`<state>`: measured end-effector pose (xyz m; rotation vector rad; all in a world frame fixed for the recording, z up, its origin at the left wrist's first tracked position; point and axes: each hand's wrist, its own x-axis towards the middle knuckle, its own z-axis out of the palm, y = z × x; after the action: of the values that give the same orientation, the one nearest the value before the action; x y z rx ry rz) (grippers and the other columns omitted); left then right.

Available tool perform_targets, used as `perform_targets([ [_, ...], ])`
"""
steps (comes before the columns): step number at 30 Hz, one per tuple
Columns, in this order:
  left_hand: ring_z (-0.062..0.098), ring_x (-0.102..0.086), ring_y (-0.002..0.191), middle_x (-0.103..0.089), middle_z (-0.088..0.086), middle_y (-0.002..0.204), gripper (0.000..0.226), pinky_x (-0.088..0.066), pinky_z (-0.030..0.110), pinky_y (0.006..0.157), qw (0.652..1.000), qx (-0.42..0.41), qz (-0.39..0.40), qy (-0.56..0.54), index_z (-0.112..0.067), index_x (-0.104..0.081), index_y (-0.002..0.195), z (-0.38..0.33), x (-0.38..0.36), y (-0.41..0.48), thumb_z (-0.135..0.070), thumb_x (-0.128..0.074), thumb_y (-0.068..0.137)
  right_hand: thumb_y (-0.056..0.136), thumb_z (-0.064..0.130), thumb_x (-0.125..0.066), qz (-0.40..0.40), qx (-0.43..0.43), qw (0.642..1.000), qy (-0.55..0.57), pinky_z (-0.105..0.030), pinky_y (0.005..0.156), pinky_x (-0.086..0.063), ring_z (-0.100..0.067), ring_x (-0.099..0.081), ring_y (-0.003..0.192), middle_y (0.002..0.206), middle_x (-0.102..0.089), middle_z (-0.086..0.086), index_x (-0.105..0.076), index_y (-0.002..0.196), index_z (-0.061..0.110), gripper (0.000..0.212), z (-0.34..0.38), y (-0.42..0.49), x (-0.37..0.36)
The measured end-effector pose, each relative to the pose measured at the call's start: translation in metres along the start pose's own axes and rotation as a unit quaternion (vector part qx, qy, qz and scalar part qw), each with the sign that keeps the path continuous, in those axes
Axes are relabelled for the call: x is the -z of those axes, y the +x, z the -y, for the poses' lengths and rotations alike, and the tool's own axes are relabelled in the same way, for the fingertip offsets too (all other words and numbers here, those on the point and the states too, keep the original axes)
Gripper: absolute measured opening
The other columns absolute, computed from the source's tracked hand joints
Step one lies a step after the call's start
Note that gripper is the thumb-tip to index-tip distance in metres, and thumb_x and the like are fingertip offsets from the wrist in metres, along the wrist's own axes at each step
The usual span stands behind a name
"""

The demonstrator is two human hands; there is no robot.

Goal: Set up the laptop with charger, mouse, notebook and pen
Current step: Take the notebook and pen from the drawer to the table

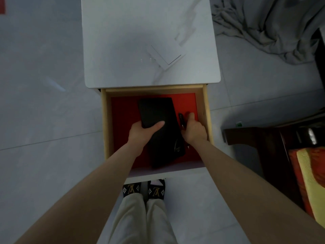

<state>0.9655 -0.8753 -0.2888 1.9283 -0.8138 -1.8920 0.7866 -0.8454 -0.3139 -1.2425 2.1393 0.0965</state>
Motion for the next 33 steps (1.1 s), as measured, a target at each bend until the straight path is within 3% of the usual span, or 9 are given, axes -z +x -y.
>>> perform_targets([
  [3, 0.019, -0.059, 0.104, -0.062, 0.002, 0.114, 0.054, -0.047, 0.028, 0.08, 0.999, 0.0, 0.014, -0.032, -0.011, -0.056, 0.124, -0.001, 0.003, -0.004, -0.023, -0.077, 0.076, 0.086, 0.019, -0.053, 0.01, -0.046, 0.995, 0.084, -0.038, 0.072, -0.052, -0.039, -0.066, 0.089, 0.106, -0.064, -0.019, -0.044, 0.118, 0.005, 0.036, 0.003, 0.0, 0.01],
  [6, 0.023, -0.058, 0.112, -0.061, 0.002, 0.12, 0.058, -0.047, 0.037, 0.09, 0.997, -0.002, 0.015, -0.08, -0.015, -0.05, 0.131, -0.006, 0.015, -0.025, -0.018, -0.074, 0.078, 0.088, 0.015, -0.04, -0.004, -0.085, 0.972, 0.218, -0.047, 0.066, -0.059, -0.035, -0.069, 0.069, 0.09, -0.065, -0.015, -0.053, 0.113, 0.011, 0.029, 0.004, -0.013, 0.026],
  [9, 0.022, -0.058, 0.106, -0.06, -0.002, 0.115, 0.059, -0.048, 0.041, 0.092, 0.995, -0.034, 0.0, -0.097, -0.02, -0.049, 0.13, -0.025, 0.03, -0.06, -0.016, -0.075, 0.077, 0.084, 0.025, -0.049, -0.028, -0.036, 0.976, 0.213, -0.044, 0.073, -0.055, -0.034, -0.064, 0.079, 0.086, -0.062, -0.011, -0.05, 0.099, 0.02, 0.015, 0.005, -0.038, 0.054],
  [14, 0.029, -0.062, 0.103, -0.063, 0.007, 0.113, 0.051, -0.052, 0.047, 0.09, 0.989, -0.073, -0.015, -0.13, -0.015, -0.053, 0.123, -0.076, 0.042, -0.144, -0.015, -0.074, 0.077, 0.091, 0.033, -0.054, -0.11, -0.04, 0.965, 0.236, -0.032, 0.068, -0.042, -0.029, -0.059, 0.085, 0.088, -0.061, -0.008, -0.055, 0.109, 0.011, 0.029, -0.016, -0.101, 0.127],
  [18, 0.025, -0.062, 0.096, -0.063, 0.005, 0.106, 0.028, -0.052, 0.044, 0.085, 0.986, -0.124, 0.039, -0.109, -0.025, -0.056, 0.099, -0.108, 0.022, -0.225, -0.012, -0.071, 0.079, 0.09, 0.033, -0.055, -0.182, -0.066, 0.939, 0.284, -0.035, 0.065, -0.039, -0.033, -0.058, 0.078, 0.074, -0.06, -0.011, -0.063, 0.086, 0.003, 0.032, -0.056, -0.181, 0.199],
  [22, 0.025, -0.066, 0.089, -0.067, 0.008, 0.102, 0.021, -0.055, 0.038, 0.073, 0.979, -0.151, 0.105, -0.082, -0.017, -0.061, 0.093, -0.126, -0.033, -0.316, -0.011, -0.074, 0.077, 0.087, 0.04, -0.053, -0.269, -0.088, 0.907, 0.314, -0.039, 0.068, -0.047, -0.031, -0.061, 0.074, 0.072, -0.065, -0.01, -0.065, 0.075, 0.008, 0.036, -0.117, -0.289, 0.27],
  [26, 0.03, -0.067, 0.098, -0.068, 0.012, 0.11, 0.045, -0.055, 0.047, 0.086, 0.959, -0.176, 0.217, -0.041, -0.011, -0.062, 0.113, -0.13, -0.128, -0.416, -0.02, -0.079, 0.072, 0.091, 0.036, -0.051, -0.355, -0.118, 0.878, 0.299, -0.036, 0.064, -0.041, -0.029, -0.058, 0.071, 0.064, -0.058, 0.001, -0.06, 0.069, 0.014, 0.032, -0.203, -0.418, 0.33],
  [28, 0.03, -0.067, 0.099, -0.069, 0.013, 0.109, 0.037, -0.053, 0.049, 0.09, 0.941, -0.192, 0.279, -0.01, -0.013, -0.063, 0.109, -0.126, -0.183, -0.466, -0.02, -0.077, 0.076, 0.093, 0.037, -0.05, -0.394, -0.139, 0.863, 0.284, -0.038, 0.066, -0.041, -0.029, -0.057, 0.073, 0.068, -0.061, -0.004, -0.063, 0.077, 0.013, 0.031, -0.251, -0.478, 0.347],
  [33, 0.027, -0.068, 0.094, -0.071, 0.012, 0.108, 0.027, -0.055, 0.045, 0.085, 0.886, -0.227, 0.4, 0.068, -0.016, -0.065, 0.1, -0.082, -0.321, -0.581, -0.017, -0.076, 0.076, 0.089, 0.047, -0.051, -0.489, -0.232, 0.772, 0.332, -0.037, 0.069, -0.042, -0.029, -0.058, 0.076, 0.075, -0.063, -0.01, -0.059, 0.075, 0.013, 0.037, -0.379, -0.624, 0.349],
])
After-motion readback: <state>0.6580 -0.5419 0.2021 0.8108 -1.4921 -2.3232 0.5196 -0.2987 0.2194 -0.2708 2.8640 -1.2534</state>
